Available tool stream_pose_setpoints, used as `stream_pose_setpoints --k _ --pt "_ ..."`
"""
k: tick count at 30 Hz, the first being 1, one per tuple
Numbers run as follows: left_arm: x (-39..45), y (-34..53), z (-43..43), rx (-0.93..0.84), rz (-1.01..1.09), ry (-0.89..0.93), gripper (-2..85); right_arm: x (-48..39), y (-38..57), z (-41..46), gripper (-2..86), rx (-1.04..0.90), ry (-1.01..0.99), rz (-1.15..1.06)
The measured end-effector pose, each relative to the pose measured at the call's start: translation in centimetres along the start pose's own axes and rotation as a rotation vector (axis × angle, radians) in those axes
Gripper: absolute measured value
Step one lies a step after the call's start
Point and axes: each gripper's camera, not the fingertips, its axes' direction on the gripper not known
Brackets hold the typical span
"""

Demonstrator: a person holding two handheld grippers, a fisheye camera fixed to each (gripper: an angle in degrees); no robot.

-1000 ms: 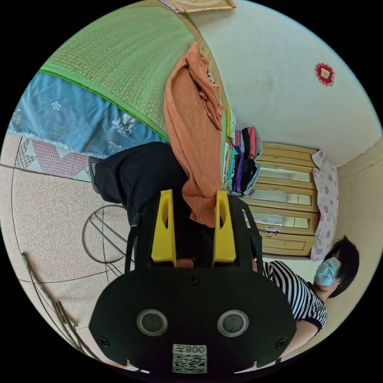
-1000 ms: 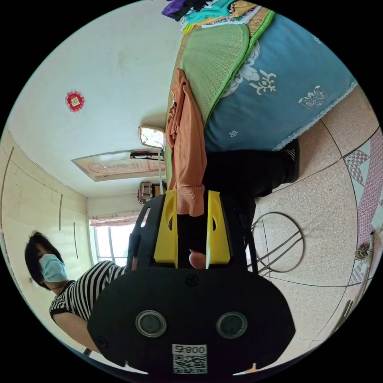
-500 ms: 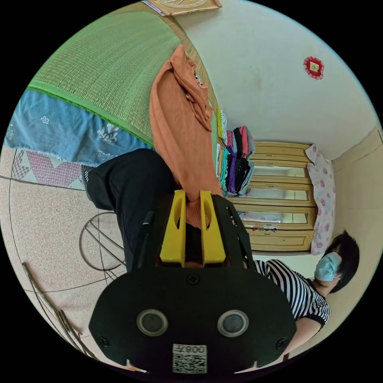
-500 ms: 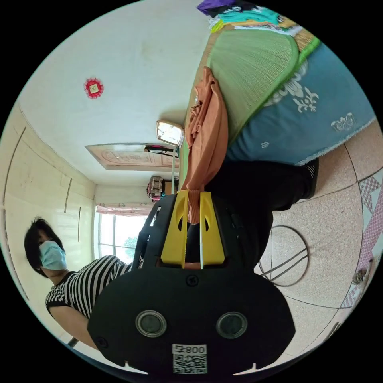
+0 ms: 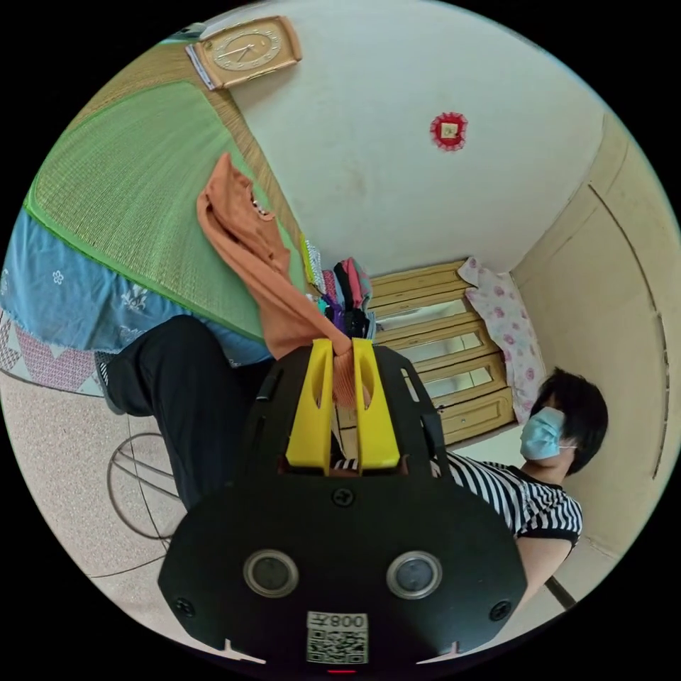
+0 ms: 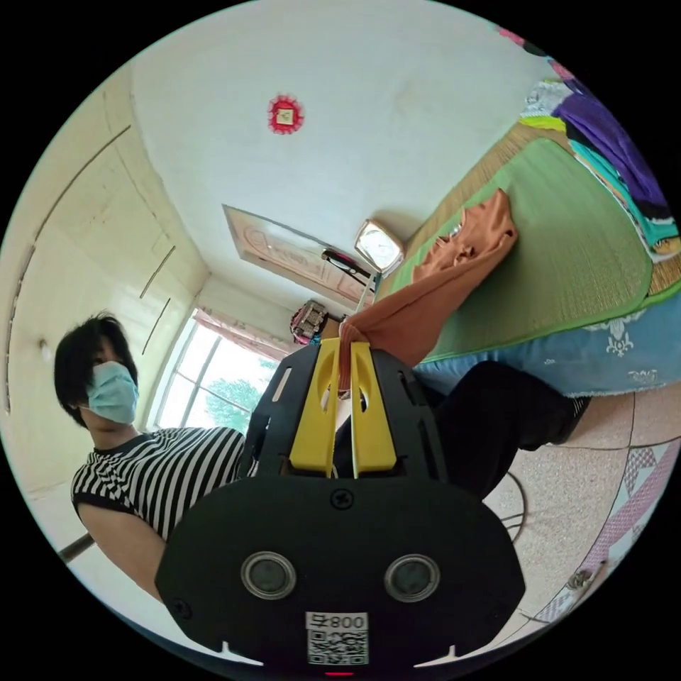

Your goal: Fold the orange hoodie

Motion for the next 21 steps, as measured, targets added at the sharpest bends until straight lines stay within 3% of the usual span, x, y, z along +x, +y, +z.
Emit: stream_pose_setpoints --k 12,21 --pt "6.3 2.7 -3.0 0.045 0.071 0.115 5.0 -4.7 3.5 -5.2 1.8 0.015 -0.049 -0.109" --pt "8.1 -1.9 -2.6 0.064 0.075 0.163 5.1 -4.0 1.8 -7.6 1.8 0.056 -0.072 -0.091"
